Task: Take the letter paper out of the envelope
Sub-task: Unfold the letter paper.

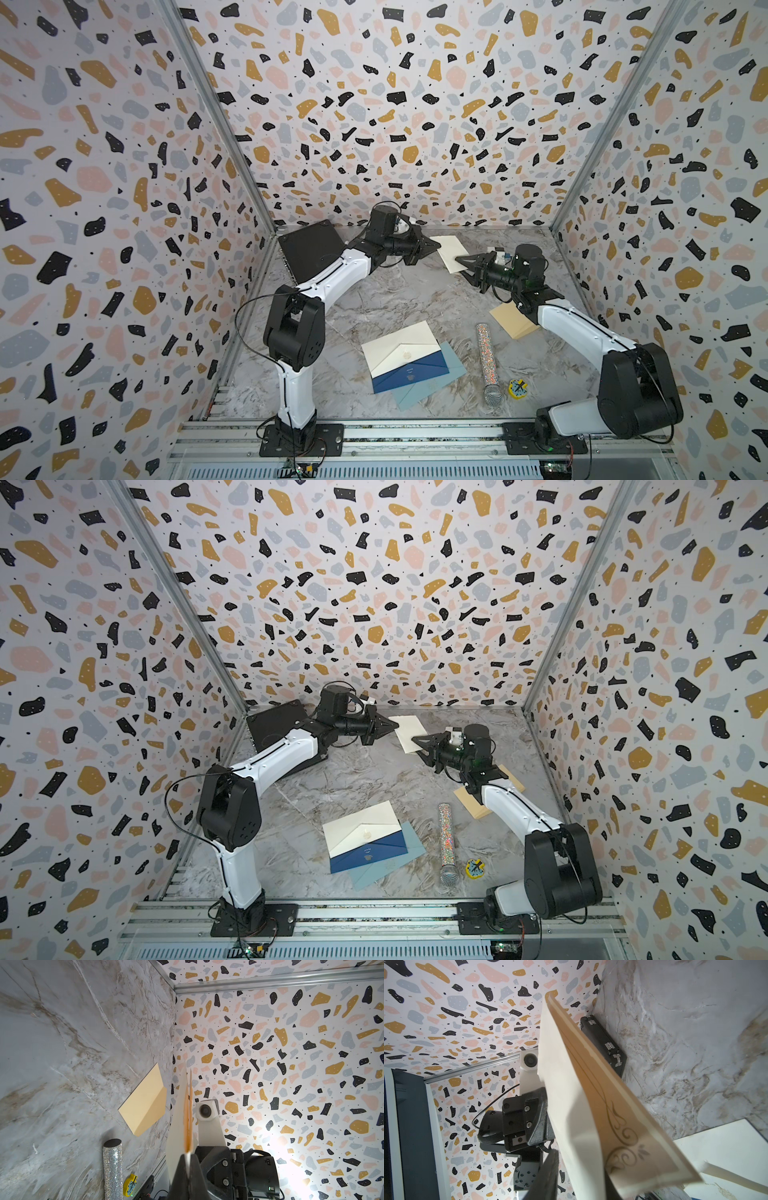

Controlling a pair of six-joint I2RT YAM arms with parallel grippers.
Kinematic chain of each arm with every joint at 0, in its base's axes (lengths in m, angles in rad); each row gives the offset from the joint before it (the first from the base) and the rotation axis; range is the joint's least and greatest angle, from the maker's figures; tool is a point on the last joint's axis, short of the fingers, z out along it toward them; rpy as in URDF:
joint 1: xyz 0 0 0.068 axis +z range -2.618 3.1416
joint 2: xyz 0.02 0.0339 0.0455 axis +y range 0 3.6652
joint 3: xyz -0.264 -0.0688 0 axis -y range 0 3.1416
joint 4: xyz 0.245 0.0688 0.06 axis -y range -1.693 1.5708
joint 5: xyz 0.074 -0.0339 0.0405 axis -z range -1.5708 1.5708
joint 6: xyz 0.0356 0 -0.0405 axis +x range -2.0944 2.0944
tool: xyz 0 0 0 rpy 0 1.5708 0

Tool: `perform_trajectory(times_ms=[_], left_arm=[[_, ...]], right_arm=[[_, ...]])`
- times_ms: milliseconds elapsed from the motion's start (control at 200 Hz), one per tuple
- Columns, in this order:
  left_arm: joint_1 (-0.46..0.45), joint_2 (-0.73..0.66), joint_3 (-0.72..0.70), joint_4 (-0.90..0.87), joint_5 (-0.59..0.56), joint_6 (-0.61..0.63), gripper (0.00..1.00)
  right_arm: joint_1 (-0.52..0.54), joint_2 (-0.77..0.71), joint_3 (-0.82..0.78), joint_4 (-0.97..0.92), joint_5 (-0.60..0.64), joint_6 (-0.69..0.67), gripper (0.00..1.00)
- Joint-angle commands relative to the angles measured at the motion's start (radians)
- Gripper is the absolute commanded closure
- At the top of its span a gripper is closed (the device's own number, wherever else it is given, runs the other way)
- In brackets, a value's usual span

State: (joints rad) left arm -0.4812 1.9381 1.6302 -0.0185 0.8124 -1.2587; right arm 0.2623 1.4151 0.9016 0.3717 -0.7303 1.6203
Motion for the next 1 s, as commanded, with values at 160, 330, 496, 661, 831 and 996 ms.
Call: perform_trajectory(times_ms=[160, 330, 496, 661, 831, 996], left_arm=[[-0.011, 0.005, -0.02, 0.078, 0.015, -0.033, 1.0], [-0.001, -0.025, 0.011, -0.008, -0.013, -0.006, 0.55], [0.047, -0.119, -0.011, -0.14, -0.12, -0.035, 0.31], [0.07, -0.156, -0.013, -0.258, -0.123, -0.1, 0.28], [0.07, -0.177, -0.07, -0.221, -0.069, -0.186, 0.23], [0.078, -0.201, -0.106, -0.236, -0.066, -0.182, 0.21]], right_arm=[[0.008, -0.007, 0.11, -0.231, -0.018, -0.227, 0.94], [0.009, -0.022, 0.271, -0.667, 0.082, -0.632, 1.0], [0.018, -0.036, 0.407, -0.97, 0.339, -1.052, 1.0], [0.107, -0.099, 0.394, -0.921, 0.635, -1.395, 1.0], [0.196, -0.23, 0.149, -0.523, 0.727, -1.747, 1.0], [0.231, -0.283, -0.035, -0.246, 0.612, -2.083, 1.0]])
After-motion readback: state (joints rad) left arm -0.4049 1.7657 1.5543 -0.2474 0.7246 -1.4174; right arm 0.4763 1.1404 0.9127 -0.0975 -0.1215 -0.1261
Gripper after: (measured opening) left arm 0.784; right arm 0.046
